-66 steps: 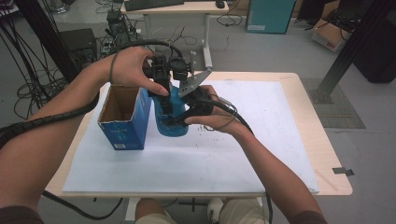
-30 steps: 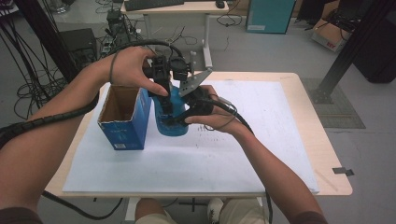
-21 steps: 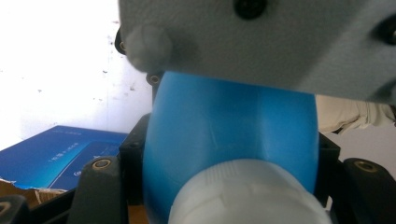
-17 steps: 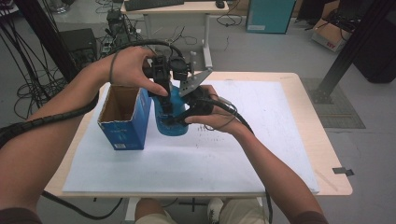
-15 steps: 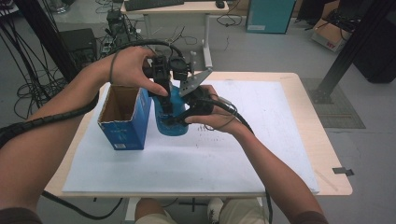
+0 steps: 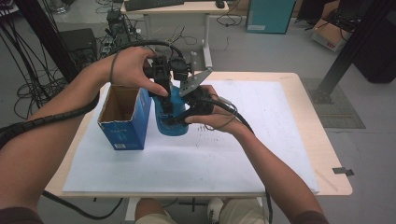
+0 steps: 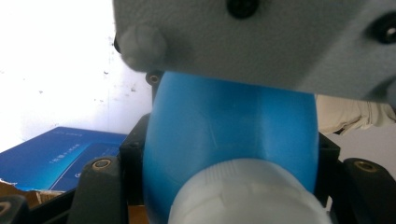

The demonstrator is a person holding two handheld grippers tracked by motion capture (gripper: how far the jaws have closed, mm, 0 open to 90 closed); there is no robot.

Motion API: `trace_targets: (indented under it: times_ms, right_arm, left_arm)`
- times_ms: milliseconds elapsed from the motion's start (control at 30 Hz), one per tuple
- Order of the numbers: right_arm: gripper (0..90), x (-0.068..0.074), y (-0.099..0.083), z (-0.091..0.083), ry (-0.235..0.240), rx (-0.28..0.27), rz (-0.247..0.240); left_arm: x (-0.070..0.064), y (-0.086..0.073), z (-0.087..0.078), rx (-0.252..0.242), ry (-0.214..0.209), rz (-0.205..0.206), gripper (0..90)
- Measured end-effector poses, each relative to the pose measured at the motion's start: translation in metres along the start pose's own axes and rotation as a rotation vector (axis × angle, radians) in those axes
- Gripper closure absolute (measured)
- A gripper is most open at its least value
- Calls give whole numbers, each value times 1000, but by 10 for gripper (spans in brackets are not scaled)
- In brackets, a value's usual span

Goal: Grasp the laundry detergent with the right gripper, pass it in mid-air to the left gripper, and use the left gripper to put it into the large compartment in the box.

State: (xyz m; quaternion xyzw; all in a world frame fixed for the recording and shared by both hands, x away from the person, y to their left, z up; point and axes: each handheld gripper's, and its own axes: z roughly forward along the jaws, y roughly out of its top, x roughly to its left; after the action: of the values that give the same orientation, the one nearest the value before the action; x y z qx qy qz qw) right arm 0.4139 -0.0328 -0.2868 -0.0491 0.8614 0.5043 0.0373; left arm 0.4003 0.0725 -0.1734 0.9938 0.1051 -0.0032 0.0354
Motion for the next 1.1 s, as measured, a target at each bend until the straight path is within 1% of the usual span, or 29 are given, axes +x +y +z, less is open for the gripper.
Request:
trace_targets:
  times_ms: [33, 67, 100, 133, 167, 200, 267, 300, 433, 467, 600, 667, 700, 733, 767, 800, 833, 867, 933, 967, 1000, 1067, 1100]
  right_arm:
    - [417, 0, 0, 0, 0, 0, 0]
    - [416, 0, 0, 0, 1, 0, 0]
    - [415, 0, 0, 0, 2, 0, 0]
    - [415, 0, 0, 0, 2, 1, 1]
    - [415, 0, 0, 1, 1, 1, 2]
    - [416, 0, 0, 1, 0, 3, 0]
    - [415, 0, 0, 1, 1, 4, 1]
    - [415, 0, 0, 1, 1, 3, 0]
    - [413, 0, 0, 2, 12, -3, 1]
    - [414, 1, 0, 2, 14, -2, 5]
    - [408, 1, 0, 2, 8, 3, 3]
    - [392, 1, -1, 2, 6, 7, 8]
    - [376, 0, -1, 2, 1, 6, -13]
    - [351, 1, -1, 1, -2, 9, 5]
    - [329, 2, -2, 0, -4, 19, 25]
    - [299, 1, -3, 0, -5, 17, 20]
    - [285, 0, -4, 0, -10, 20, 17]
    - [273, 0, -5, -2, -10, 30, 27]
    - [269, -1, -7, -3, -6, 29, 32]
    - [254, 0, -8, -4, -7, 28, 40]
    - [234, 2, -8, -5, -9, 29, 80]
    - [222, 3, -11, -7, -26, 55, 70]
    - [199, 3, -12, -9, -19, 62, 78]
  left_arm:
    - [0, 0, 0, 1, -5, -2, 373]
    - [0, -1, 1, -7, 4, 2, 374]
    - [0, -1, 1, -3, 6, 3, 373]
    - [0, -1, 0, -2, -2, -1, 373]
    - [0, -1, 1, -8, 6, 2, 374]
    - [0, -1, 1, -3, -1, -4, 373]
    - [0, -2, 1, -5, 6, -5, 373]
    - [0, -2, 1, -4, -6, -5, 374]
    - [-1, -4, 1, -9, 3, -7, 373]
    - [-1, -4, 1, -9, -3, -8, 373]
    - [-1, -5, 1, -14, 5, -8, 373]
    - [-1, -5, -1, -5, -21, -13, 373]
    - [-1, -5, 0, -17, -21, -25, 373]
    - [0, -5, -1, -8, -28, -26, 373]
    - [0, -6, -1, -13, -24, -29, 373]
    - [1, -6, -1, -9, -20, -28, 373]
    - [2, -6, -2, 1, -4, -24, 373]
    - [3, -7, -2, 1, -1, -26, 373]
    - [4, -8, -2, 0, 1, -33, 373]
    - [5, -8, -3, 8, -2, -35, 373]
    - [5, -9, -3, 9, 6, -47, 373]
    - [6, -10, -4, 6, 8, -67, 372]
    - [7, -10, -4, 11, 8, -69, 373]
